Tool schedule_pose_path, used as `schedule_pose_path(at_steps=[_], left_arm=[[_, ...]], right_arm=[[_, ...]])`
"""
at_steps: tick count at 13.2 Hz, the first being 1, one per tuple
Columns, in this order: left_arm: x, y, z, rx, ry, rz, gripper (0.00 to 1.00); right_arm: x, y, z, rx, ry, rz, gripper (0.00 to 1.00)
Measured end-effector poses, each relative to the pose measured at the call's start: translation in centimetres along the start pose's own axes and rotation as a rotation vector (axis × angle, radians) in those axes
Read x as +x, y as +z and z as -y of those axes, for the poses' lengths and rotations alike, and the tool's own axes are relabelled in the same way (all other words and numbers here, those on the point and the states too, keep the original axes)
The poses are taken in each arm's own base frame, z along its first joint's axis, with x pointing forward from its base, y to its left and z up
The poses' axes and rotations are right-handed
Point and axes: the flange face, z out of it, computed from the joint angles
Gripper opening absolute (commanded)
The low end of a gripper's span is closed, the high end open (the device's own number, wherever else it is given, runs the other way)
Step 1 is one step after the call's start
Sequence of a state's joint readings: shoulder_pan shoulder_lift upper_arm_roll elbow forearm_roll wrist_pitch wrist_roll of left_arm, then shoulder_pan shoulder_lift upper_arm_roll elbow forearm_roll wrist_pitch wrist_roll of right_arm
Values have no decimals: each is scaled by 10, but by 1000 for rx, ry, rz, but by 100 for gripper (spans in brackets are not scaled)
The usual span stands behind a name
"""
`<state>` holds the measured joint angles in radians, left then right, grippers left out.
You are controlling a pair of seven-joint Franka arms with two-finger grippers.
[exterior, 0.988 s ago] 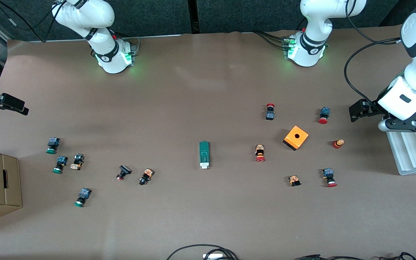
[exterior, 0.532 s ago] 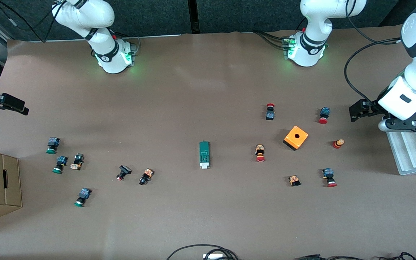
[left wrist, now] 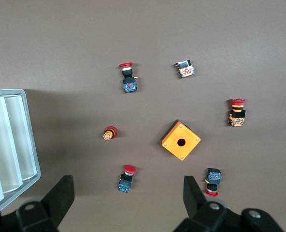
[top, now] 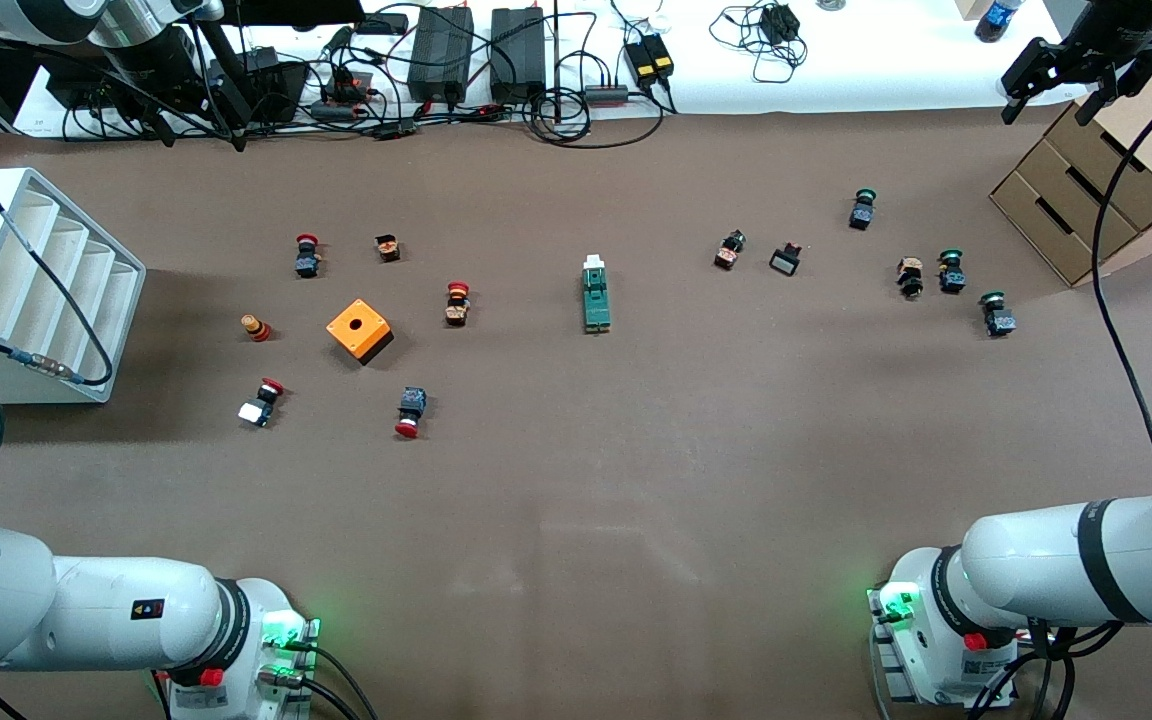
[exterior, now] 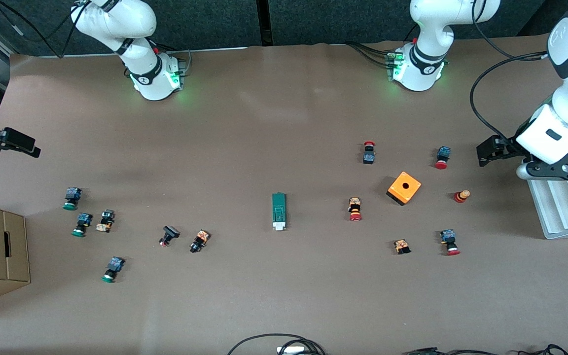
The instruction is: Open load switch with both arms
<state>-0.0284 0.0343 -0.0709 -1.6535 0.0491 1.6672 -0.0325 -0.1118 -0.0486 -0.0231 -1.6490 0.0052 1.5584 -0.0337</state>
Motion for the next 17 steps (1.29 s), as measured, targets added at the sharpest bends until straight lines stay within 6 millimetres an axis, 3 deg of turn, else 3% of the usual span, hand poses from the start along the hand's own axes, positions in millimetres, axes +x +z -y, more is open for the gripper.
schedule_pose_path(at_steps=[8, 14, 17], left_arm=[[0, 0, -1, 0, 2, 0, 100], [-2, 1, -7, 0, -25, 12, 100], [-2, -5, -28, -6, -51, 3, 100]], right_arm=[[0, 1, -1, 0, 1, 2, 100], [10, 19, 1, 0, -5, 37, 100], [14, 28, 2, 1, -4, 53, 100]])
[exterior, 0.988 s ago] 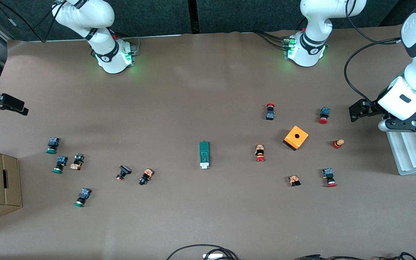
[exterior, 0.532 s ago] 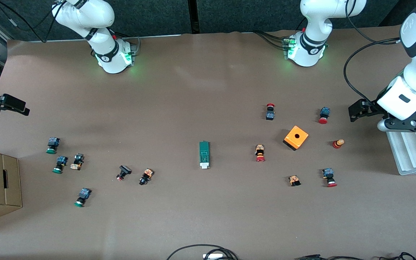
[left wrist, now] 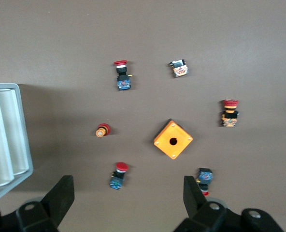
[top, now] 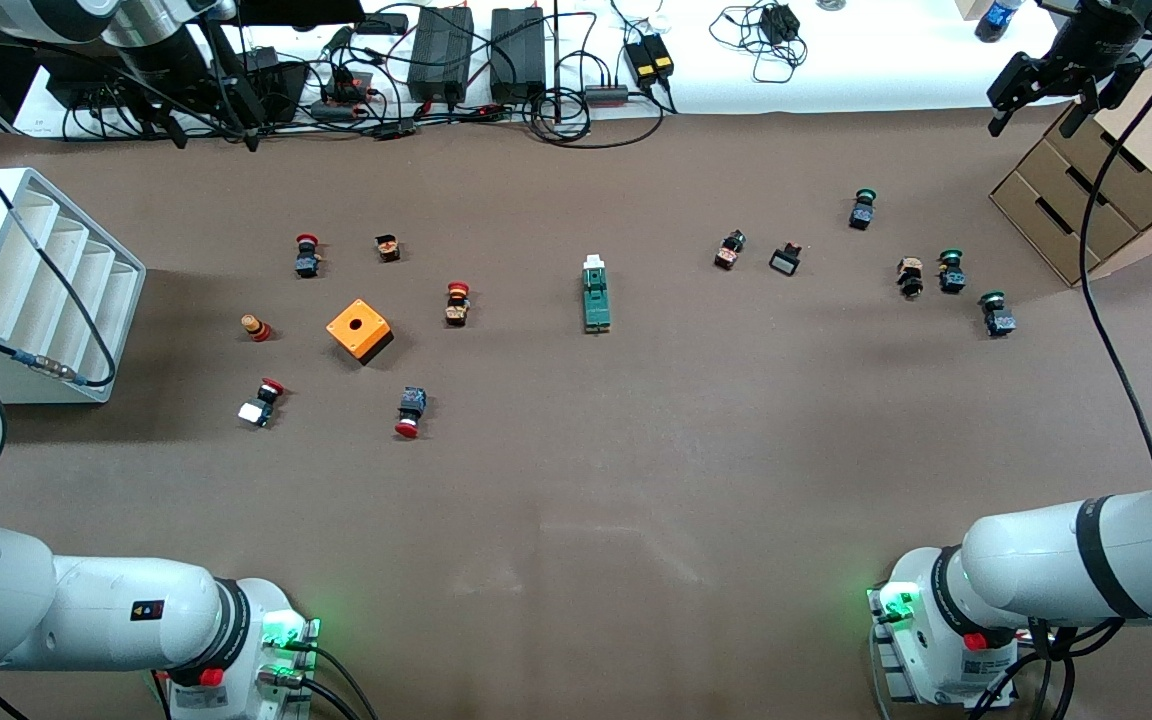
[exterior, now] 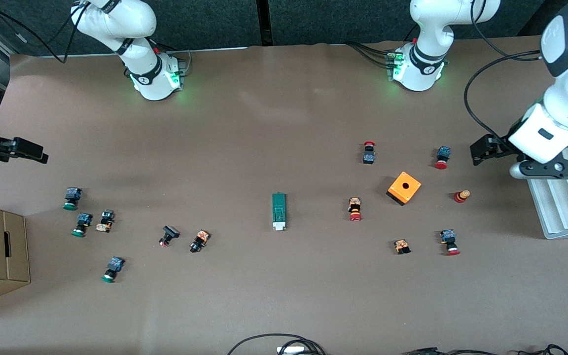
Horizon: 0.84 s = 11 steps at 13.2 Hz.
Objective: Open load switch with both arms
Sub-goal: 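Move the left gripper over the green switch while the right gripper approaches it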
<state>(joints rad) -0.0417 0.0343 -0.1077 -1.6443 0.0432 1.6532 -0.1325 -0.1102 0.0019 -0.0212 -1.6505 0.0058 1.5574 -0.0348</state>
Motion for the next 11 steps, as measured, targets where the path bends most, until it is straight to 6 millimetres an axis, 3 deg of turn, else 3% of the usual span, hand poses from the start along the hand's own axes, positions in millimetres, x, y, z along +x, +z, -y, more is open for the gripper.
schedule_pose_path(at_steps=[6, 11], left_arm=[[-23, -9, -107, -8, -107, -15, 100], [-53, -7, -202, -37, -187, -40, 100]], right_arm=[[15, 19, 14, 62, 158, 38, 100], [45, 40, 64, 128, 392, 100, 100]])
